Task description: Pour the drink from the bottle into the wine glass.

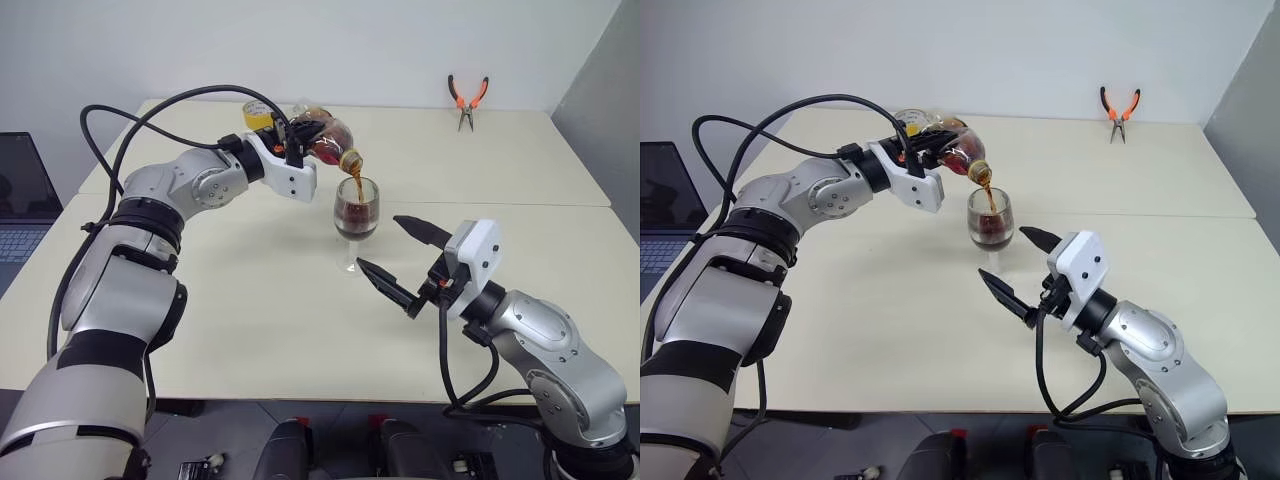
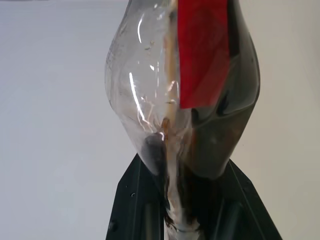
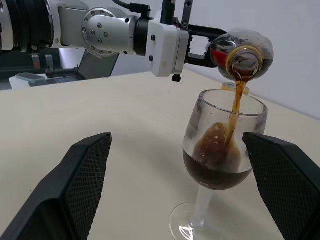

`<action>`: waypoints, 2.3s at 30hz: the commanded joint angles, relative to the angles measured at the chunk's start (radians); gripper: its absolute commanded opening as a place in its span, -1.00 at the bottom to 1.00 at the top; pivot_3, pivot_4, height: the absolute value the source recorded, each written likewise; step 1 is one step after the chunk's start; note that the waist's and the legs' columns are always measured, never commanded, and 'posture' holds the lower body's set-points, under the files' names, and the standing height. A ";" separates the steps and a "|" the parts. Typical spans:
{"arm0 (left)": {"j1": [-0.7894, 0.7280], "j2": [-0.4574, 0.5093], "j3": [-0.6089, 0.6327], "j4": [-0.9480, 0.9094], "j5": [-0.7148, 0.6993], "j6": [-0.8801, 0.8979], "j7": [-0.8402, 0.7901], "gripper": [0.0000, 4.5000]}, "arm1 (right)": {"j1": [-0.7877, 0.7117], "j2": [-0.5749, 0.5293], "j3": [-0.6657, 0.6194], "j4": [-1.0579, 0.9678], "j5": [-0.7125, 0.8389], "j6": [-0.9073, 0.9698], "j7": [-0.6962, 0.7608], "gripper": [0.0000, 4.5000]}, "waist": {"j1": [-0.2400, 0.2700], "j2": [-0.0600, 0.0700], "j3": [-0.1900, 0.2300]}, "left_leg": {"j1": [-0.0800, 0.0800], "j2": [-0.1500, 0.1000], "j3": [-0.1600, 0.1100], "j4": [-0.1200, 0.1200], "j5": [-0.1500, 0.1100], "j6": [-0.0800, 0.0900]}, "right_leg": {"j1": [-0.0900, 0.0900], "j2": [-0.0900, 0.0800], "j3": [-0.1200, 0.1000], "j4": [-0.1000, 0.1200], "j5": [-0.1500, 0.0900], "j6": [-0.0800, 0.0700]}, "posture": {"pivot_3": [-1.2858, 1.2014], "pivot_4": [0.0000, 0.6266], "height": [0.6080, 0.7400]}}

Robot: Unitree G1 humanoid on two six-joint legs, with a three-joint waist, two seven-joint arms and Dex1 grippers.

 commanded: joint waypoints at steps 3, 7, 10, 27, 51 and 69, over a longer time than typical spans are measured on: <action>-0.051 0.017 0.012 -0.010 -0.012 0.002 0.027 -0.77 | 0.008 -0.008 -0.003 -0.019 -0.009 -0.029 0.010 1.00 | 0.000 0.000 0.000 | 0.000 0.000 0.000 0.000 0.000 0.000 | 0.000 0.000 0.000 0.000 0.000 0.000 | 0.03 -0.52 1.00; -0.050 0.019 0.011 -0.011 -0.011 0.002 0.028 -0.77 | 0.008 -0.004 -0.006 -0.019 -0.010 -0.026 0.012 1.00 | 0.000 0.000 0.000 | 0.000 0.000 0.000 0.000 0.000 0.000 | 0.000 0.000 0.000 0.000 0.000 0.000 | 0.03 -0.52 1.00; -0.049 0.019 0.011 -0.010 -0.011 0.002 0.029 -0.77 | 0.005 -0.002 -0.007 -0.017 -0.010 -0.023 0.011 1.00 | 0.000 0.000 0.000 | 0.000 0.000 0.000 0.000 0.000 0.000 | 0.000 0.000 0.000 0.000 0.000 0.000 | 0.03 -0.52 1.00; -0.009 0.003 0.033 -0.012 -0.071 -0.005 -0.027 -0.77 | -0.011 0.004 -0.007 -0.013 -0.009 -0.016 0.007 1.00 | 0.000 0.000 0.000 | 0.000 0.000 0.000 0.000 0.000 -0.001 | 0.000 0.000 0.000 0.000 0.000 0.000 | 0.03 -0.52 1.00; 0.193 -0.112 0.285 -0.189 -0.571 0.192 -0.446 -0.78 | -0.032 0.001 -0.001 0.000 -0.012 -0.030 0.028 1.00 | -0.002 0.000 0.000 | 0.000 0.000 0.000 0.001 0.001 -0.001 | 0.000 0.000 0.000 0.001 0.000 0.000 | 0.03 -0.52 1.00; 0.729 -0.281 0.599 -0.860 -0.867 1.000 -0.284 -0.78 | -0.105 -0.050 0.009 -0.027 0.094 0.071 0.095 1.00 | -0.018 0.000 -0.001 | 0.001 0.001 -0.002 0.002 -0.001 0.001 | 0.002 0.000 0.000 0.002 0.000 0.000 | 0.03 -0.52 1.00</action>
